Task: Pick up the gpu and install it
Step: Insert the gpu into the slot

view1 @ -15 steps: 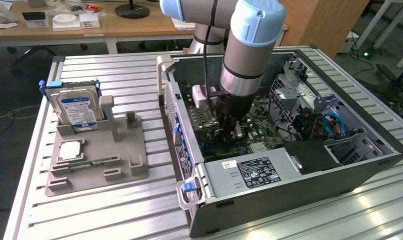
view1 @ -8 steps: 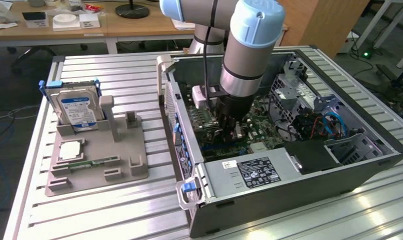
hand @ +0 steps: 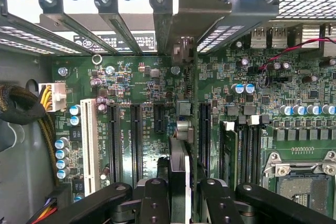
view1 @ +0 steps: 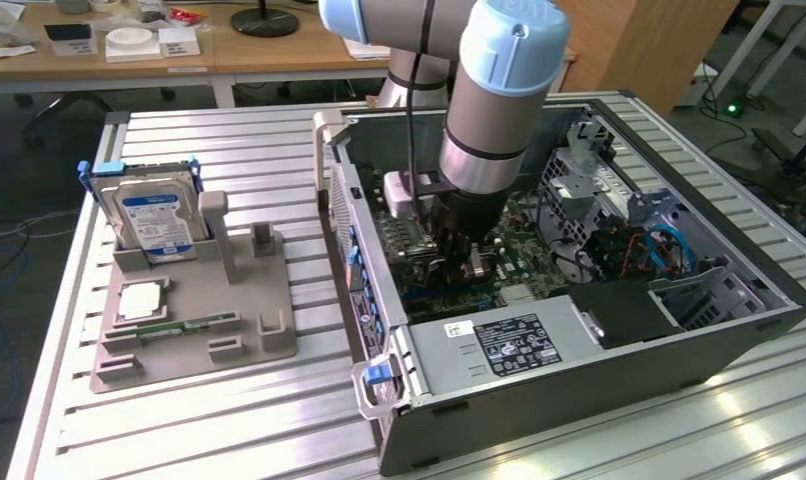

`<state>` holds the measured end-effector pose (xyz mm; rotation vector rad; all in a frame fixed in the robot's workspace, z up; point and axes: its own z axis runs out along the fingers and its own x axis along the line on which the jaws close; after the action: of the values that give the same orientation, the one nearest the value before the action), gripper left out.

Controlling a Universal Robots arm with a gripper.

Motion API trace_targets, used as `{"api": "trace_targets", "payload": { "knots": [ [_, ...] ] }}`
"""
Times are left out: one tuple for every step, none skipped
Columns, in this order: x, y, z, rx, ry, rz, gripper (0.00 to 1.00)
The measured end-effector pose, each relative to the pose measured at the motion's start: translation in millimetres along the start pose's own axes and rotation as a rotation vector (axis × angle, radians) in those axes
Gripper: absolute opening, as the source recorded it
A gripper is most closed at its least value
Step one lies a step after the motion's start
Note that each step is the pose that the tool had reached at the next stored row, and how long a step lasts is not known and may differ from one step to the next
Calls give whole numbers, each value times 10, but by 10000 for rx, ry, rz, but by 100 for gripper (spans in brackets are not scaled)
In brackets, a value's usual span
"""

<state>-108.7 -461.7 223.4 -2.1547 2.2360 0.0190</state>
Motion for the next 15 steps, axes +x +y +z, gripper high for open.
{"api": "trace_targets", "payload": {
  "knots": [
    [0, 6, 0, 0, -1, -2, 27],
    [0, 8, 0, -2, -1, -3, 27],
    [1, 9, -1, -4, 0, -5, 27],
    [1, 11, -1, -4, 1, -4, 27],
    [1, 12, -1, -4, 2, -1, 27],
    [1, 12, -1, -4, 1, -1, 27],
    [1, 12, -1, -4, 1, 0, 27],
    [1, 12, 0, -5, 2, -1, 27],
    [2, 13, 2, -6, 3, -1, 27],
    [2, 13, 5, -6, 3, -1, 27],
    [2, 13, 8, -7, 4, -1, 27],
    [2, 13, 12, -7, 5, -2, 27],
    [2, 15, 15, -6, 5, -2, 27],
    [2, 16, 19, -4, 4, -1, 27],
    [2, 18, 25, -1, 2, -1, 27]
  ]
}}
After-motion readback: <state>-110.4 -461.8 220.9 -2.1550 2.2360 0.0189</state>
